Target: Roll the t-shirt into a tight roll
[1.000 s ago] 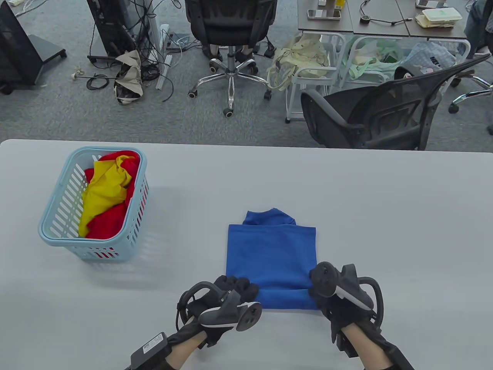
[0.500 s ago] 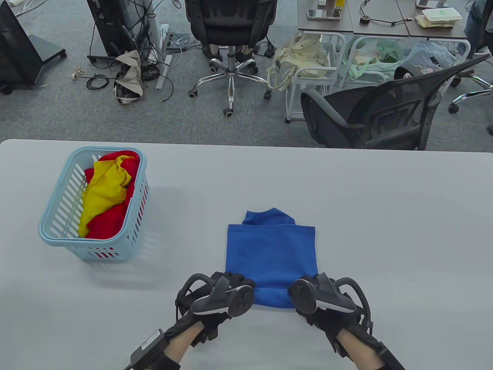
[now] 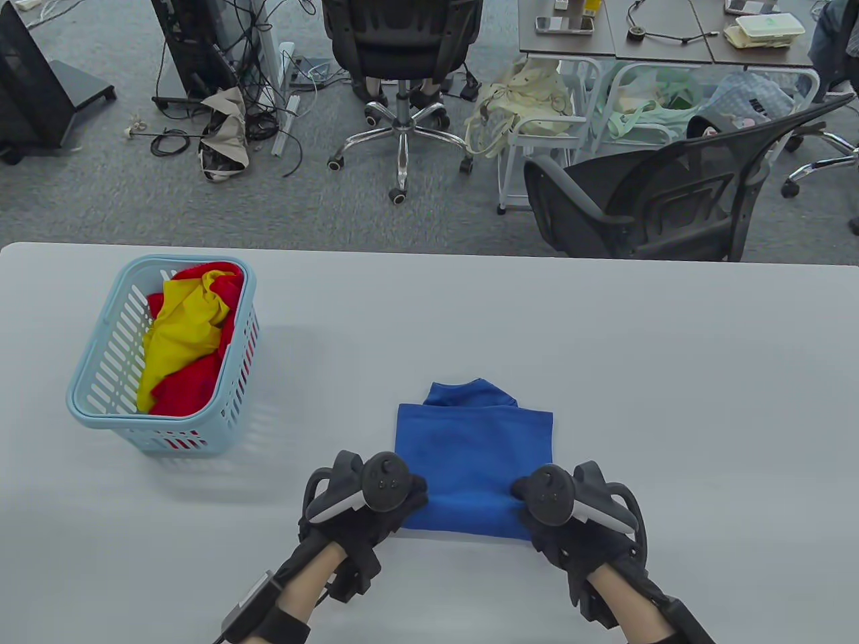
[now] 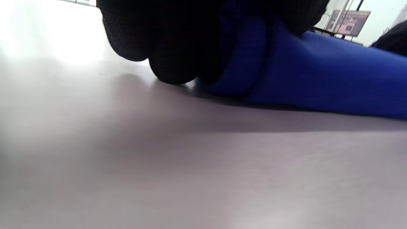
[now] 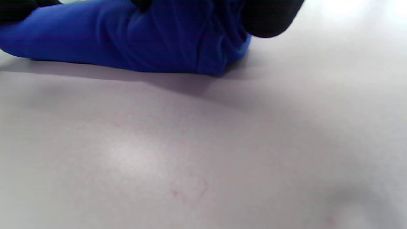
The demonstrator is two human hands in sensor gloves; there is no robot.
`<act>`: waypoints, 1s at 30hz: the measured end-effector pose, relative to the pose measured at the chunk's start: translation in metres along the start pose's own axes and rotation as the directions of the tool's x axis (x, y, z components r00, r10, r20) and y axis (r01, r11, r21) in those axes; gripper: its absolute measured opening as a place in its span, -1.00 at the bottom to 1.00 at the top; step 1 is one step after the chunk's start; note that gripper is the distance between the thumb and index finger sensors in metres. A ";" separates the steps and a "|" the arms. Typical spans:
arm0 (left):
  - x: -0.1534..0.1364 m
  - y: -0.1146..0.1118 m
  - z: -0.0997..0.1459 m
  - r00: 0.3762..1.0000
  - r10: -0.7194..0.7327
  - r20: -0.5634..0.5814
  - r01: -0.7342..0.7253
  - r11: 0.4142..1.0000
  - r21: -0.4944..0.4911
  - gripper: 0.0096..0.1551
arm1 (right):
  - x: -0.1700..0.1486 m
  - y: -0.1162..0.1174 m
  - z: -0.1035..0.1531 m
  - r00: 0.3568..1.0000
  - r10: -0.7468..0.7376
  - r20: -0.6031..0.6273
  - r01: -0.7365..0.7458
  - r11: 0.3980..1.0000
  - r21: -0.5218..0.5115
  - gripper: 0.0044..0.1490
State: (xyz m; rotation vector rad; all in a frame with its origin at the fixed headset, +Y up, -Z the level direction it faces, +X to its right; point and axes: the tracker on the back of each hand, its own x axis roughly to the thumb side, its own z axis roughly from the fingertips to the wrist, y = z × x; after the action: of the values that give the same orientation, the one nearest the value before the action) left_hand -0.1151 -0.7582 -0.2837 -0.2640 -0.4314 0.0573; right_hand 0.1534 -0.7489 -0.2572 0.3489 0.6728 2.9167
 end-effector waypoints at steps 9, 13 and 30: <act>0.028 0.014 0.024 0.969 -0.247 0.029 0.239 0.957 0.162 -0.38 | -0.003 0.001 -0.002 0.998 -0.015 -0.061 0.014 1.000 -0.022 -0.19; 0.051 -0.005 0.020 0.970 -0.153 0.189 0.146 0.988 0.048 -0.28 | -0.004 -0.001 0.002 0.997 -0.005 -0.079 0.002 0.999 -0.032 -0.20; 0.044 -0.013 0.009 0.945 -0.293 0.144 0.289 0.956 0.052 -0.21 | 0.022 0.006 0.016 0.908 0.412 0.079 -0.406 0.910 -0.082 -0.09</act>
State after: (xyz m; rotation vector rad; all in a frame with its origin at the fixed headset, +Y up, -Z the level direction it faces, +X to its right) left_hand -0.0793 -0.7638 -0.2545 -0.1645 -0.6161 -0.2074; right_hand 0.1357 -0.7435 -0.2362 0.6950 0.5448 3.2768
